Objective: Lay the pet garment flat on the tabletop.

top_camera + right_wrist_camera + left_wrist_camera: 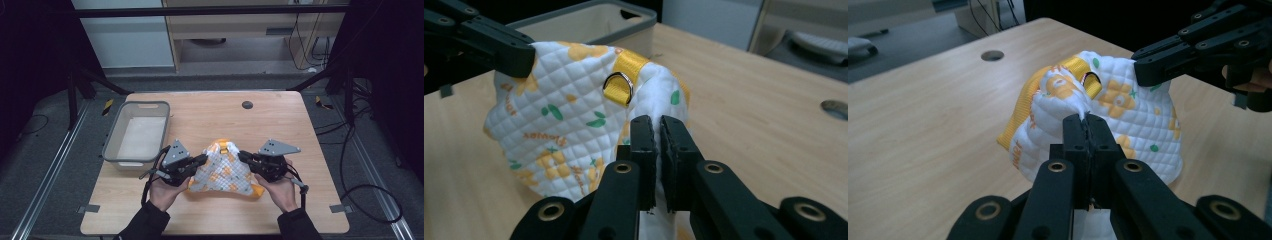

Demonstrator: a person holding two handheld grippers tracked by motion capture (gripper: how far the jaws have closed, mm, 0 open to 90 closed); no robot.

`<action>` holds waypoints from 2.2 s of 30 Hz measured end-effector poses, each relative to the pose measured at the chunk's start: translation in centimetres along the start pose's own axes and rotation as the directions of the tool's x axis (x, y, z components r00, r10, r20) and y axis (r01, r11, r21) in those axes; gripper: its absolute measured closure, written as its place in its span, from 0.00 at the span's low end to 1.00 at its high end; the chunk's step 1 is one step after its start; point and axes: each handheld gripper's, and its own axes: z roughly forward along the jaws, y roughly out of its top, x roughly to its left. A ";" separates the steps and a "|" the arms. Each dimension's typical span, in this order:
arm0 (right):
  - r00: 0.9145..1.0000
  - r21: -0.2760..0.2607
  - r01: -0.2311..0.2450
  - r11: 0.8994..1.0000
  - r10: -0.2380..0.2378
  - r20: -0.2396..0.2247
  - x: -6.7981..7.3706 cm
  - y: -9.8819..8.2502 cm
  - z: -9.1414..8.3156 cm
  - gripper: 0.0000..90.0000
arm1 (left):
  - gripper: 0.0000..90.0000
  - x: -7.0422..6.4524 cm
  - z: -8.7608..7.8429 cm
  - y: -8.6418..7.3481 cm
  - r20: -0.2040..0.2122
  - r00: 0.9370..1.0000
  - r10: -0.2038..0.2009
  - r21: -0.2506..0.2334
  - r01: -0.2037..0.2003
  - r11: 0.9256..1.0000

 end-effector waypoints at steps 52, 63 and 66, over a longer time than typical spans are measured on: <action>0.989 0.178 -0.005 0.984 -0.022 0.149 -4.2 -7.5 1.5 0.49 | 0.37 4.0 2.2 -8.8 -0.195 0.979 -0.066 0.149 0.096 0.984; 0.992 0.241 0.021 0.970 -0.050 0.113 -4.2 -8.4 4.1 0.57 | 0.44 3.6 5.0 -9.9 -0.181 0.983 -0.012 0.249 0.058 0.967; 0.993 0.248 0.032 0.968 -0.060 0.107 -4.2 -8.5 4.5 0.60 | 0.50 3.3 5.5 -10.1 -0.162 0.987 -0.006 0.271 0.051 0.961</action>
